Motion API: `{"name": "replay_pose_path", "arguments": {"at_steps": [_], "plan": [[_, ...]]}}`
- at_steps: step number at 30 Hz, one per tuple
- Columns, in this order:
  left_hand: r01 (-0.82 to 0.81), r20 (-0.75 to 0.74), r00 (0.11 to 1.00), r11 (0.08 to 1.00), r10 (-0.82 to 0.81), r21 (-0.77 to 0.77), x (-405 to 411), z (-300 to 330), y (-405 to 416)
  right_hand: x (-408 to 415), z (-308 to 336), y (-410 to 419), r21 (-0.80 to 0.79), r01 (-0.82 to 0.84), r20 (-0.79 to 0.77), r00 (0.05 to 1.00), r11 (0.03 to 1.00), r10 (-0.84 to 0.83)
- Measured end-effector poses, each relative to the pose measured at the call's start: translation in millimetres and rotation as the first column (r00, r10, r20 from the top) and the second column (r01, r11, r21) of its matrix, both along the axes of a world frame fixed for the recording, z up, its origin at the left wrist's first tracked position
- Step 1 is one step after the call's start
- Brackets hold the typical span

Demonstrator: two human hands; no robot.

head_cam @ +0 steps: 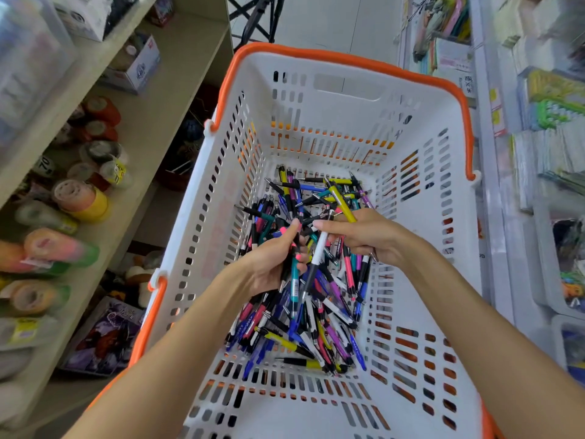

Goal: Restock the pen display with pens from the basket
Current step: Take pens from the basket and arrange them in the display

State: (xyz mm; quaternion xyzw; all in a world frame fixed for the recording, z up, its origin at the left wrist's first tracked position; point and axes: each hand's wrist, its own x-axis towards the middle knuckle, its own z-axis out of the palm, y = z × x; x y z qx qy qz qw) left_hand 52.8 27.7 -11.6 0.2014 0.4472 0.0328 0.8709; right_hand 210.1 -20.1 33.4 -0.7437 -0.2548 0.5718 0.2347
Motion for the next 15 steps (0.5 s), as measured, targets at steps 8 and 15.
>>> {"name": "replay_pose_path", "arguments": {"at_steps": [8,15], "plan": [[0.255,-0.113,0.966,0.927,-0.232,0.274,-4,5,-6,-1,-1,12,0.012,0.040,0.106,0.994,0.999,-0.041],[0.396,-0.290,0.915,0.771,-0.282,0.499,-5,1,8,12,6,14,-0.104,-0.049,0.112,0.992,0.993,0.060]]}}
